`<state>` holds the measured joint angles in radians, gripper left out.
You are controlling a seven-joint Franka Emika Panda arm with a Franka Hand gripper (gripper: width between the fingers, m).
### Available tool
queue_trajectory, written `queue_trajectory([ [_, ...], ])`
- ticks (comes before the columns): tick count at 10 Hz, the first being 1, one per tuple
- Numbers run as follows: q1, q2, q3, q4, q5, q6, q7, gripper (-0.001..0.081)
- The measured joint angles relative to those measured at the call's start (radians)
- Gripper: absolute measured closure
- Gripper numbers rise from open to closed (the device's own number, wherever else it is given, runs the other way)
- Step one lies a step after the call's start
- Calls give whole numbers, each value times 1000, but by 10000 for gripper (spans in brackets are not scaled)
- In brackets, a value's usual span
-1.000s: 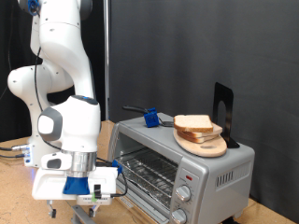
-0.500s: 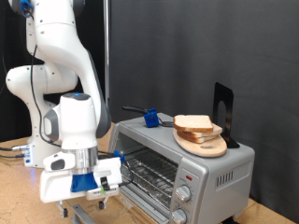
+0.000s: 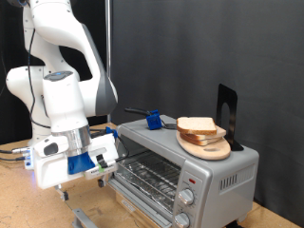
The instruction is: Make a piece of toast with the oven
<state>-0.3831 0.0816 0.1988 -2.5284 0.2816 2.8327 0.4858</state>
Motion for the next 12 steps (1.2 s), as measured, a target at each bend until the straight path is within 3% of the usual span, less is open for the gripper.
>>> queue_trajectory([
  [1,-2,2,-6,0,-8,-7,-3,118],
  [3,-34,-11,-23,10,30,-92,-112,118],
  [5,-77,-50,-53,49,68,-254,-215,118],
  [9,-119,-133,-109,159,101,-559,-300,118],
  [12,-129,-170,-136,191,101,-639,-326,118],
])
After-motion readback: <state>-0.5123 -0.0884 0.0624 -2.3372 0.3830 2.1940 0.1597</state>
